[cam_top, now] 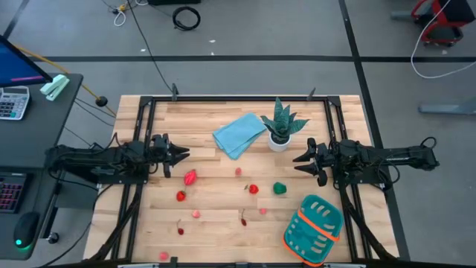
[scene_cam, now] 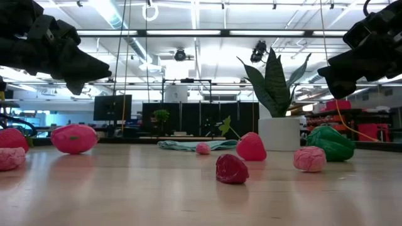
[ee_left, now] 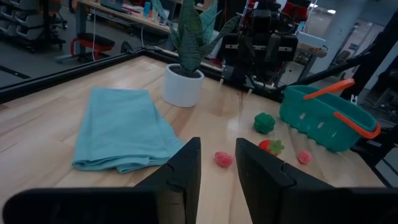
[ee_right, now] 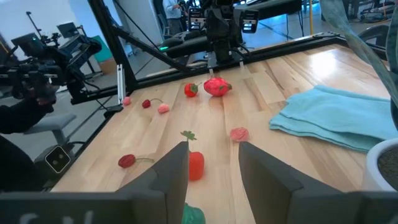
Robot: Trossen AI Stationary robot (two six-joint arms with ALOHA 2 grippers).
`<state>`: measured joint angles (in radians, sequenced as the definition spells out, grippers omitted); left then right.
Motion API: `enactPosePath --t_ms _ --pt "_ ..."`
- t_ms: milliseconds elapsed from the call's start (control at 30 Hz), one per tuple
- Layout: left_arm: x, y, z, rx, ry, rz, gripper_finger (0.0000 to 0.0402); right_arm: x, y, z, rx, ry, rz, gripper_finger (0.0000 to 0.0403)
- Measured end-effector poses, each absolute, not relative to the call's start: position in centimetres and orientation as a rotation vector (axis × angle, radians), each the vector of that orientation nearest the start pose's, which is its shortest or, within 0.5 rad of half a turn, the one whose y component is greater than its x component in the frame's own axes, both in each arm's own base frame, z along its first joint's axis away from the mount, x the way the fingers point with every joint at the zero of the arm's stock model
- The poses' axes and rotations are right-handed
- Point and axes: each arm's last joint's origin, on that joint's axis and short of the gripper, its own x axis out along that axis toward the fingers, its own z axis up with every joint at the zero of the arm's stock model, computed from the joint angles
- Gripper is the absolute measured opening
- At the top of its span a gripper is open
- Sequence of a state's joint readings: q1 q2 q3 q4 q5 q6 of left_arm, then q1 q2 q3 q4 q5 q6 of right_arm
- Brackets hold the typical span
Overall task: Pick and placing Produce into tupperware
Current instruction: Put the dragon fruit into the basket
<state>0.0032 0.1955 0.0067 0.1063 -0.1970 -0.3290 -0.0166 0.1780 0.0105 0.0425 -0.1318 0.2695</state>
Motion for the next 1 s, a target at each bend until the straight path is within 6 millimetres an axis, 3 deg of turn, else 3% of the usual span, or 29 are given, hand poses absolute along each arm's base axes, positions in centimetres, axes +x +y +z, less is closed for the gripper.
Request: enactPosePath --t_ms 200,300,467,700,833,1000 --pt "10.8 0.6 16.8 -0.321 0.051 0.202 0.0107 10.7 0.2 15.6 0.278 0.14 0.097 0.0149" --pt "10.5 0.6 19.5 -0.325 0.058 0.201 0.0112 10.7 0.2 15.6 0.278 0.14 0.097 0.0149" --pt "9.1 0.6 23.5 -0.338 0.313 0.25 0.0152 10.7 0.2 15.7 0.278 0.139 0.098 0.0149" --pt "9.4 0.5 28.0 -0.62 0.548 0.389 0.0215 10.7 0.2 15.7 0.277 0.139 0.098 0.0149" --pt "11.1 0.4 28.6 -0.713 0.668 0.419 0.0228 10.7 0.2 15.6 0.277 0.14 0.097 0.0149" --pt "13.8 0.3 27.1 -0.757 0.817 0.48 0.0226 10.7 0.2 15.6 0.273 0.139 0.098 0.0149"
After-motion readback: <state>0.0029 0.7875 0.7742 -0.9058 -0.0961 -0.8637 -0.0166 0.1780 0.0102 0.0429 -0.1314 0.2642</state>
